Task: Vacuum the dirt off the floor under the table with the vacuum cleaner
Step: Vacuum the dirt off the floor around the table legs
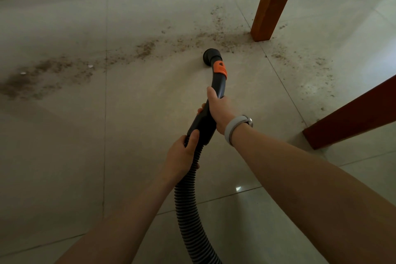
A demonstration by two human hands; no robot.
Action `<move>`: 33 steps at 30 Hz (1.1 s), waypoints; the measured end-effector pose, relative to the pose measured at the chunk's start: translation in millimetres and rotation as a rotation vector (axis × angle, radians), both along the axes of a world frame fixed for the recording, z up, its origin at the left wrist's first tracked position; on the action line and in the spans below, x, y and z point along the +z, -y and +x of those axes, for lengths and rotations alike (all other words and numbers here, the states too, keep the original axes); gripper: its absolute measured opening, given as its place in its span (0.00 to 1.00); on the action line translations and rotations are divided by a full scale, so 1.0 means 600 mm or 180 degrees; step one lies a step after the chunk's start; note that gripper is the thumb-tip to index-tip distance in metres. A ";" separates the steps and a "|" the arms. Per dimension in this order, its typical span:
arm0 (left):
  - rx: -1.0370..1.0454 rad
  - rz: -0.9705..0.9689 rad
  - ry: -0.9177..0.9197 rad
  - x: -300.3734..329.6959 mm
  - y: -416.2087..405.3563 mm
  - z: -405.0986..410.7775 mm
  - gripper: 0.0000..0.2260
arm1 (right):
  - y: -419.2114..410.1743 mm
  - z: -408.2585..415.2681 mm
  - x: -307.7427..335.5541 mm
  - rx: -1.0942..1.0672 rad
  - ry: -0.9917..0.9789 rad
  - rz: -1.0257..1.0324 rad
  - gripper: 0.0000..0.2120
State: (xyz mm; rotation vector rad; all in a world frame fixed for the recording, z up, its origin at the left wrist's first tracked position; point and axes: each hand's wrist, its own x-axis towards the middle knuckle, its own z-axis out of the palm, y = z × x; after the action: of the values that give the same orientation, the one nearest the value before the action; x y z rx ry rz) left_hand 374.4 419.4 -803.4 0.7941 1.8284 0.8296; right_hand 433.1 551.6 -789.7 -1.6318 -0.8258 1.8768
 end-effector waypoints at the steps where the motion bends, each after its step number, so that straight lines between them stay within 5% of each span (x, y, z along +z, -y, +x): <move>1: 0.0015 -0.0003 0.0008 -0.001 0.002 -0.002 0.17 | 0.002 -0.003 0.000 0.0024 0.0038 0.0049 0.12; 15: 0.0242 -0.0014 0.0070 0.008 0.021 -0.022 0.20 | 0.018 -0.043 0.014 0.0452 0.0339 0.0241 0.18; 33: -0.0501 -0.0014 -0.0209 0.025 -0.025 0.044 0.21 | 0.003 0.057 0.041 -0.0358 0.1205 0.0415 0.22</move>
State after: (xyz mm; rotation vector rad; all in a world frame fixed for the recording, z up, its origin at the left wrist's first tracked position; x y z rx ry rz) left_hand 400.7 434.5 -788.1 0.9589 1.7981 0.7054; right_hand 467.5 549.5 -765.0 -1.9355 -0.9624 1.4264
